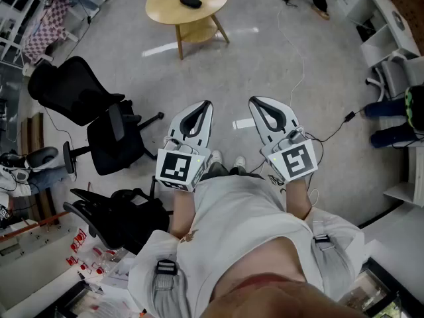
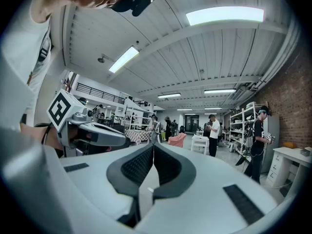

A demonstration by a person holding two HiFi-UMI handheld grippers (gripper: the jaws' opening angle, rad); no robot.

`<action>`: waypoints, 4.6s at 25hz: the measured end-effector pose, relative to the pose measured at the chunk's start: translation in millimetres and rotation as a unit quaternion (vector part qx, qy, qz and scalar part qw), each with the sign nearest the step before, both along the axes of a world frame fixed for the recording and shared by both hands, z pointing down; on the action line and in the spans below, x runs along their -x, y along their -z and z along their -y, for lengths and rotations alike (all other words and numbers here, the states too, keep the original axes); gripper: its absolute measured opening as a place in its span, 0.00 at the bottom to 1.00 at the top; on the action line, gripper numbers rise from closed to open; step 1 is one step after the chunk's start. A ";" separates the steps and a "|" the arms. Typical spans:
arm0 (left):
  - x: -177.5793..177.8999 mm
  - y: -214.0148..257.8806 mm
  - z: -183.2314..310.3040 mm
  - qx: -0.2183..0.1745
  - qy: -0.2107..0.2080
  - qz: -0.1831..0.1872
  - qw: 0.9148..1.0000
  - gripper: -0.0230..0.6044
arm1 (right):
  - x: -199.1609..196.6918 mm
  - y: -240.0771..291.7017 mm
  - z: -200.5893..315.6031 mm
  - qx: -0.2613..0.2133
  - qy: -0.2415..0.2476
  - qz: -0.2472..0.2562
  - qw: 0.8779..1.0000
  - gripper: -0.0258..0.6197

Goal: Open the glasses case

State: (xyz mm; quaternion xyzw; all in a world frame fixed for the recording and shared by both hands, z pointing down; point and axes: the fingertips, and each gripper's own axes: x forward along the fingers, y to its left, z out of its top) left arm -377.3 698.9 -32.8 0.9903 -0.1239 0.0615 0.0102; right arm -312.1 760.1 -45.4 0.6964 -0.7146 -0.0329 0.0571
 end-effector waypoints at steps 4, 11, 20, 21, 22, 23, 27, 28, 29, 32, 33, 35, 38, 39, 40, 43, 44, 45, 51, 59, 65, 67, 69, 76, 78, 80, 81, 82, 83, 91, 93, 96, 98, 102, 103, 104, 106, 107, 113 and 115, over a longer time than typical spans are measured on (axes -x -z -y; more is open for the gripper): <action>-6.4 3.2 -10.8 -0.004 0.006 -0.003 1.000 0.07 | -9.1 1.7 -9.0 -0.003 0.000 0.009 1.000 0.08; -16.6 -2.9 -13.0 0.002 0.031 0.002 1.000 0.07 | -22.7 0.0 -13.1 -0.004 0.018 0.020 1.000 0.08; -54.8 -11.2 26.7 0.001 0.036 -0.003 0.999 0.07 | -54.1 -11.4 28.3 0.006 0.033 0.016 0.999 0.08; -61.4 -11.9 34.6 0.003 0.035 -0.003 0.999 0.07 | -60.4 -12.2 36.1 0.008 0.033 0.014 0.999 0.08; -67.8 -12.5 43.9 0.004 0.035 -0.004 0.999 0.07 | -66.8 -12.5 45.3 0.010 0.032 0.012 0.999 0.08; -73.9 -12.9 53.9 0.005 0.034 -0.004 0.999 0.07 | -72.6 -12.4 55.4 0.012 0.031 0.010 0.999 0.08; -98.4 -10.9 96.2 0.009 0.029 -0.009 0.999 0.07 | -94.9 -9.1 97.9 0.024 0.027 0.003 0.999 0.08; -105.5 -9.7 107.9 0.009 0.028 -0.010 1.000 0.07 | -101.3 -7.8 109.7 0.027 0.025 0.001 0.999 0.08; -113.1 -8.5 120.1 0.010 0.026 -0.011 1.000 0.07 | -107.7 -6.8 121.6 0.027 0.026 -0.001 0.999 0.08; -136.2 -6.1 156.5 0.010 0.021 -0.008 1.000 0.07 | -128.4 -5.0 157.1 0.027 0.027 0.000 0.999 0.08; -143.7 -5.8 167.6 0.009 0.018 -0.006 1.000 0.07 | -135.8 -4.9 168.7 0.027 0.026 0.002 0.999 0.08; -157.6 -5.5 188.0 0.007 0.013 -0.003 1.000 0.07 | -149.8 -5.9 190.8 0.028 0.023 0.005 0.999 0.08; -173.0 -8.0 216.7 0.005 0.008 0.000 1.000 0.07 | -165.6 -9.7 221.2 0.029 0.020 0.006 0.999 0.08; -177.1 -9.2 226.1 0.004 0.007 0.001 1.000 0.07 | -169.7 -11.2 230.6 0.029 0.019 0.006 0.999 0.08; -180.7 -10.2 234.8 0.004 0.006 0.002 1.000 0.07 | -173.4 -12.5 239.3 0.031 0.017 0.006 0.999 0.08; -189.8 -9.8 256.7 0.001 0.004 0.002 1.000 0.07 | -182.4 -13.9 261.2 0.032 0.016 0.005 0.999 0.08; -193.1 -8.8 263.2 0.001 0.004 0.001 1.000 0.07 | -185.4 -13.6 267.5 0.033 0.016 0.004 0.999 0.08; -196.7 -7.8 269.1 0.001 0.005 0.001 1.000 0.07 | -188.3 -13.4 273.0 0.034 0.017 0.003 0.999 0.08; -227.4 -3.7 290.2 0.000 0.015 0.001 1.000 0.07 | -217.6 -16.8 295.8 0.044 0.032 0.007 0.998 0.08; -279.3 -3.6 313.4 0.000 0.072 -0.002 0.997 0.07 | -277.8 -17.8 322.4 0.042 0.084 0.006 0.996 0.08; -331.0 4.4 316.7 -0.005 0.108 -0.001 0.994 0.07 | -335.4 -7.6 330.1 0.037 0.114 0.006 0.993 0.08; -342.0 8.4 316.5 -0.011 0.118 -0.001 0.993 0.07 | -348.4 -4.3 332.8 0.032 0.124 0.008 0.992 0.08; -350.0 8.8 317.9 -0.013 0.130 0.001 0.991 0.07 | -357.7 -3.7 336.7 0.029 0.134 0.014 0.991 0.08; -375.5 9.6 329.6 -0.026 0.148 0.005 0.989 0.07 | -383.0 -8.1 356.4 0.027 0.150 0.023 0.988 0.08; -379.3 8.5 336.2 -0.027 0.156 0.008 0.987 0.07 | -387.1 -10.5 363.1 0.030 0.153 0.028 0.987 0.08; -382.0 6.1 343.8 -0.027 0.162 0.010 0.986 0.07 | -389.6 -11.5 370.6 0.031 0.158 0.031 0.986 0.08; -383.6 4.2 348.2 -0.028 0.164 0.012 0.986 0.07 | -390.7 -12.1 375.2 0.031 0.161 0.030 0.986 0.08; -385.8 1.9 353.1 -0.030 0.165 0.013 0.986 0.07 | -392.0 -13.2 380.7 0.031 0.162 0.029 0.986 0.08; -388.3 -0.3 358.5 -0.032 0.164 0.014 0.986 0.07 | -393.3 -14.8 386.8 0.031 0.163 0.028 0.986 0.08; -400.3 -7.4 418.8 -0.039 0.162 0.004 0.986 0.07 | -402.6 -25.9 447.2 0.042 0.150 0.011 0.988 0.08; -401.6 -6.1 434.6 -0.041 0.158 0.002 0.987 0.07 | -403.8 -23.6 463.1 0.041 0.147 0.008 0.988 0.08; -399.0 -0.8 460.2 -0.037 0.157 -0.009 0.987 0.07 | -401.1 -19.6 488.7 0.040 0.142 0.002 0.989 0.08; -396.1 3.6 475.9 -0.033 0.155 -0.019 0.987 0.07 | -397.5 -17.9 504.1 0.041 0.139 -0.002 0.989 0.08; -392.1 10.1 500.1 -0.042 0.143 -0.026 0.989 0.07 | -391.6 -17.0 529.8 0.048 0.131 -0.005 0.990 0.08; -389.9 11.1 505.5 -0.042 0.141 -0.028 0.989 0.07 | -388.8 -17.4 535.7 0.049 0.130 -0.007 0.990 0.08; -387.5 11.3 510.7 -0.040 0.141 -0.031 0.989 0.07 | -385.9 -18.1 541.4 0.050 0.130 -0.009 0.990 0.08; -384.5 8.4 520.9 -0.034 0.141 -0.032 0.989 0.07 | -382.1 -20.7 551.0 0.053 0.128 -0.010 0.990 0.08; -384.6 5.9 525.8 -0.031 0.140 -0.031 0.989 0.07 | -381.6 -22.3 554.9 0.054 0.127 -0.009 0.990 0.08; -391.8 -4.7 551.6 -0.016 0.139 -0.027 0.990 0.07 | -389.4 -32.3 577.5 0.069 0.124 -0.002 0.990 0.08; -394.9 -8.7 561.2 -0.007 0.144 -0.025 0.989 0.07 | -394.3 -35.3 587.2 0.073 0.125 0.000 0.989 0.08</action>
